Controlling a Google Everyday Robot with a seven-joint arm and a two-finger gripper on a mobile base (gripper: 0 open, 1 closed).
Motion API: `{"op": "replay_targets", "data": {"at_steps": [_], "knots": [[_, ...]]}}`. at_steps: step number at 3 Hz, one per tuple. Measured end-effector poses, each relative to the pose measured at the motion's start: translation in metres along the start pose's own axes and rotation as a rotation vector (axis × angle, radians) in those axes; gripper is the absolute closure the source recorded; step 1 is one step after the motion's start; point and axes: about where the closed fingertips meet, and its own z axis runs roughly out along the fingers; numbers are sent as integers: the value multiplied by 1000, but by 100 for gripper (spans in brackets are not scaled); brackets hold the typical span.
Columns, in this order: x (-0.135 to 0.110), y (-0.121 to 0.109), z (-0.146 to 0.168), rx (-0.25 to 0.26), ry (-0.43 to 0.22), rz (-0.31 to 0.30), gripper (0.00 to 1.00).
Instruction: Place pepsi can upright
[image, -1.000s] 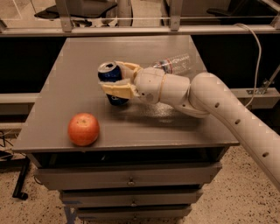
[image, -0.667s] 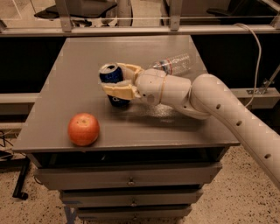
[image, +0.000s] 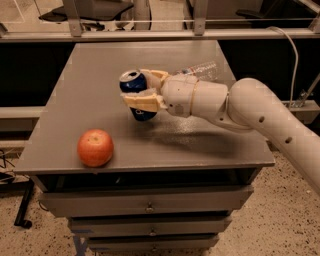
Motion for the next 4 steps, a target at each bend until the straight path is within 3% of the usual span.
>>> {"op": "replay_targets", "data": {"at_steps": [1,2,4], "knots": [[0,1,-12,30,4,9,13],[1,1,-20,64,-41,15,9],[3,2,-34,130,-136,15,55]]}}
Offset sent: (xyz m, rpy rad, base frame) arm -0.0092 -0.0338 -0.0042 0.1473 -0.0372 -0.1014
